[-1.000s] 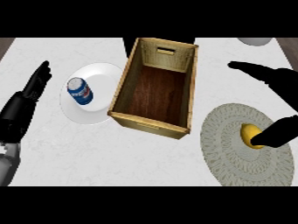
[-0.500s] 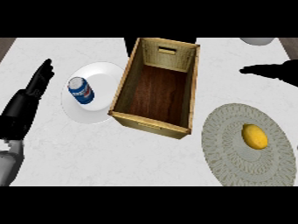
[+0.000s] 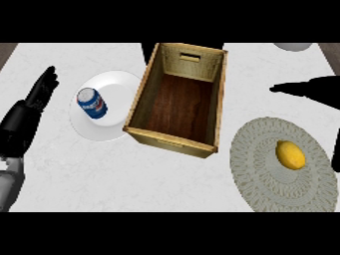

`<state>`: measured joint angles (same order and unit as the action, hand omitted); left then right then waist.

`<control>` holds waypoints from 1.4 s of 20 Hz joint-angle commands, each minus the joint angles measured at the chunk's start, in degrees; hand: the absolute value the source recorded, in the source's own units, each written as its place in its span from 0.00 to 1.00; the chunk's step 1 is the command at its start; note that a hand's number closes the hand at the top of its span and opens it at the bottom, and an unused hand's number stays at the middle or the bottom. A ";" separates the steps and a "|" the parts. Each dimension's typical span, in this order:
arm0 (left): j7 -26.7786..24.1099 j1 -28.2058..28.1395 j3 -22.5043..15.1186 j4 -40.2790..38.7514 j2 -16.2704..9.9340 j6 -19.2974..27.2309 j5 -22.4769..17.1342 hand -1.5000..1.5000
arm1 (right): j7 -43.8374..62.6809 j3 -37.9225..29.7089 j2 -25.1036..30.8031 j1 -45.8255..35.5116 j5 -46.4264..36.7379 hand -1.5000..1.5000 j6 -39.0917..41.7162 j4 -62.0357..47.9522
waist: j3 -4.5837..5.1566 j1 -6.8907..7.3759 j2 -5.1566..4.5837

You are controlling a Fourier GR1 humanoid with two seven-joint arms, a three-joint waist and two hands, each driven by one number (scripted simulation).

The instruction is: Pick the lemon from the placemat and place it in the basket

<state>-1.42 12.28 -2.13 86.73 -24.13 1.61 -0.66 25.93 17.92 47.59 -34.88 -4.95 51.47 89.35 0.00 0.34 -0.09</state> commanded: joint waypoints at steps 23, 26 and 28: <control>-2.26 -1.46 1.86 0.18 6.38 -1.82 6.76 0.50 | -27.12 3.49 -11.97 6.04 -36.37 0.00 -13.85 -23.48 | -0.03 0.34 -0.10; 1.97 -1.40 2.21 2.67 7.18 -2.04 7.62 0.50 | -23.48 2.23 -13.34 10.35 -37.82 0.00 -10.98 -14.83 | 0.00 -0.27 0.11; -0.90 -3.70 3.12 2.90 7.15 -2.91 7.59 0.50 | -30.12 -0.04 -9.57 10.09 -39.55 0.00 -11.87 -18.18 | 0.00 -0.19 0.09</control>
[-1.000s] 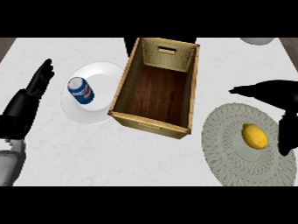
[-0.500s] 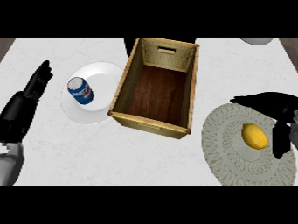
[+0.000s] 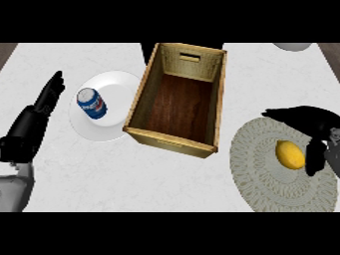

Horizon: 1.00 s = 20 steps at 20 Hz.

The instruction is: Pick the lemon from the placemat and place it in the basket

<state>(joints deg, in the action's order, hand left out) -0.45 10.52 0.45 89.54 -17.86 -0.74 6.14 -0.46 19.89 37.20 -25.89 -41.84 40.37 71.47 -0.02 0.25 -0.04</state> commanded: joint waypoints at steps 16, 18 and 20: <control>-0.15 1.34 5.96 -0.73 0.11 -6.11 0.14 0.50 | -8.55 -5.92 -5.37 7.94 -12.04 0.00 -5.16 -4.17 | 0.02 -0.27 0.06; 0.98 1.07 5.29 -0.11 1.11 -5.50 1.63 0.50 | -6.65 -8.04 -6.05 3.73 -12.58 0.00 -0.71 -4.80 | 0.02 -0.14 0.04; 0.70 -1.35 5.59 1.93 1.39 -6.26 1.20 0.50 | -6.07 -7.26 -8.44 5.10 -15.00 0.00 -4.22 -6.98 | 0.02 -0.04 0.04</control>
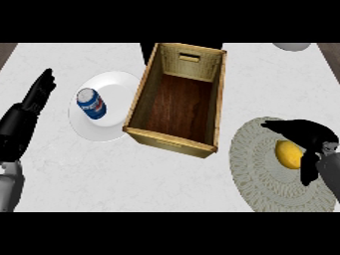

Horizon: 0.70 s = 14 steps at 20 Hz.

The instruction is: Pick the lemon from the placemat and place it in the basket

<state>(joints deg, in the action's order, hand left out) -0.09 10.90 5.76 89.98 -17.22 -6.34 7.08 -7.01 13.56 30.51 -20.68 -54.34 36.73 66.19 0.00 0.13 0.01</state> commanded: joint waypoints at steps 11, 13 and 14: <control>0.53 -2.86 0.10 2.95 2.48 -0.52 2.43 0.50 | -4.02 -4.48 -3.87 -1.27 -4.66 1.00 -1.32 -7.87 | 0.00 0.17 0.01; -1.82 2.90 3.07 -3.46 0.68 -1.31 1.06 0.50 | -5.62 -2.84 -5.31 -0.41 -6.97 1.00 -6.47 -10.03 | 0.00 0.01 -0.06; 0.25 0.45 0.86 1.17 1.94 -1.25 1.74 0.50 | -9.93 -2.72 -2.87 -1.14 -8.38 1.00 -9.73 -14.29 | -0.02 0.29 -0.07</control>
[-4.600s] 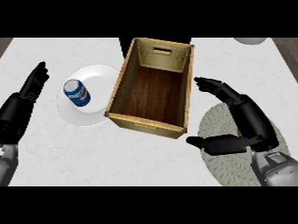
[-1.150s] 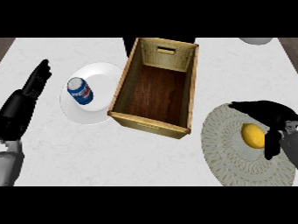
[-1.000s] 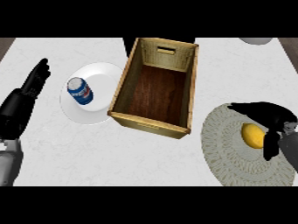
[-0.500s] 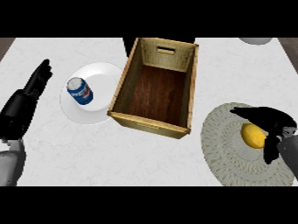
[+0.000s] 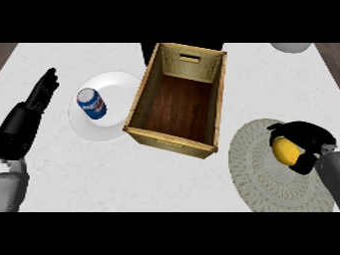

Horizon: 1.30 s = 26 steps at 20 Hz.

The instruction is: Pick the lemon from the placemat and place it in the basket

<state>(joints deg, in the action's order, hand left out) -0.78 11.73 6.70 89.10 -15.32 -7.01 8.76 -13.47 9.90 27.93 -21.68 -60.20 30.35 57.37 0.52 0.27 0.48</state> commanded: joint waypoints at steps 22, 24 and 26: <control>1.36 -0.78 0.20 1.92 0.56 -0.30 1.01 0.50 | 16.16 -24.14 2.19 -7.91 5.39 1.00 -18.80 9.41 | -0.54 -0.70 -0.11; -0.65 -1.82 0.88 0.17 0.61 -0.09 0.90 0.50 | 16.92 -26.75 -0.66 -10.84 9.26 1.00 -20.35 13.61 | -0.49 -1.04 -0.01; -0.79 -3.43 0.26 1.55 1.49 0.45 1.22 0.50 | 16.19 -30.10 -3.59 -13.89 16.00 1.00 -18.67 16.35 | -0.50 -0.81 0.34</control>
<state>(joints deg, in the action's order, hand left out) -0.76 9.74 7.25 90.29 -14.56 -7.08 9.68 2.58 -14.88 27.78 -30.88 -51.99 12.23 69.04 0.01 -0.64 0.57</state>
